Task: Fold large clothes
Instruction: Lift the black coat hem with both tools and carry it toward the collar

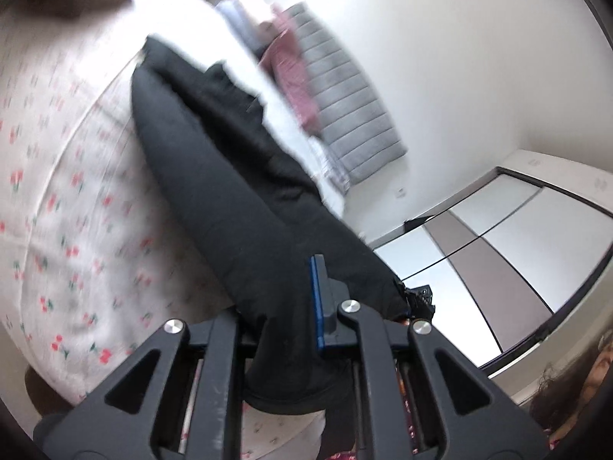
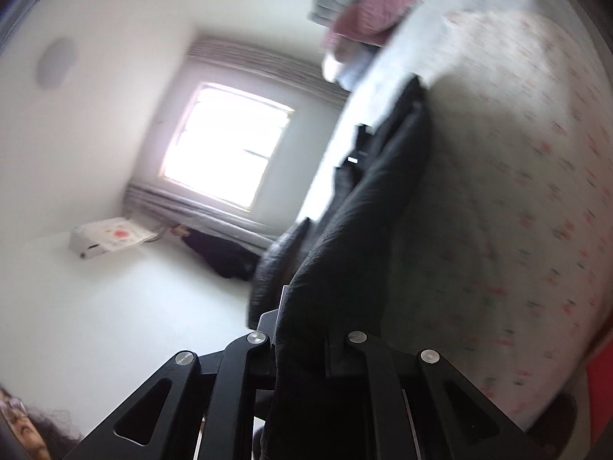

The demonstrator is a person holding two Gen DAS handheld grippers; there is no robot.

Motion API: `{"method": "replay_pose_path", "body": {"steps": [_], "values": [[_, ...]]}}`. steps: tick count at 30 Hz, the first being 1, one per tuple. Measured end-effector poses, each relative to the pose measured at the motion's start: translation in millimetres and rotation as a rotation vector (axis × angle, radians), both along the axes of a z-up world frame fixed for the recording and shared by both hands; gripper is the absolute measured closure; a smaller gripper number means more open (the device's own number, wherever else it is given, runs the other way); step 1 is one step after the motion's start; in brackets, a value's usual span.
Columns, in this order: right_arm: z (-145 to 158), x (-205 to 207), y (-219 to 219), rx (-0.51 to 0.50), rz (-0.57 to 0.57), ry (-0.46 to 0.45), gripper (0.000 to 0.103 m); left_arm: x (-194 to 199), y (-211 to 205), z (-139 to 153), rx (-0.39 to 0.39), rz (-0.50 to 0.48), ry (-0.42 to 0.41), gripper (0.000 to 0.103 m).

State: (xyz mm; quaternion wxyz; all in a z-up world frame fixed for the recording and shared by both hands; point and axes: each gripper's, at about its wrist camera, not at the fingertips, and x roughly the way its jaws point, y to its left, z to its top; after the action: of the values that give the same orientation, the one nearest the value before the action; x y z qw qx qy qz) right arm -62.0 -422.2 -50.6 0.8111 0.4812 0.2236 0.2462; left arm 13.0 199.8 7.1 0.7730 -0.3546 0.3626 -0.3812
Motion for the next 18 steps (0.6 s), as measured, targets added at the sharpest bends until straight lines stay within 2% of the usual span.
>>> {"method": "replay_pose_path", "body": {"steps": [3,10,13,15,18], "values": [[31,-12,9,-0.008,0.01,-0.088,0.093,-13,9,26,-0.041,0.018,-0.086,0.09],[98,-61,0,-0.027,-0.038,-0.257,0.093,-56,46,101,-0.073,0.047,-0.293,0.09],[120,-76,-5,-0.041,-0.058,-0.306,0.093,-72,54,118,-0.086,0.05,-0.363,0.089],[130,-76,-8,-0.057,-0.071,-0.315,0.093,-67,59,119,-0.08,0.057,-0.371,0.089],[125,-59,-12,-0.053,-0.085,-0.273,0.093,-38,63,106,-0.065,0.079,-0.311,0.089]]}}
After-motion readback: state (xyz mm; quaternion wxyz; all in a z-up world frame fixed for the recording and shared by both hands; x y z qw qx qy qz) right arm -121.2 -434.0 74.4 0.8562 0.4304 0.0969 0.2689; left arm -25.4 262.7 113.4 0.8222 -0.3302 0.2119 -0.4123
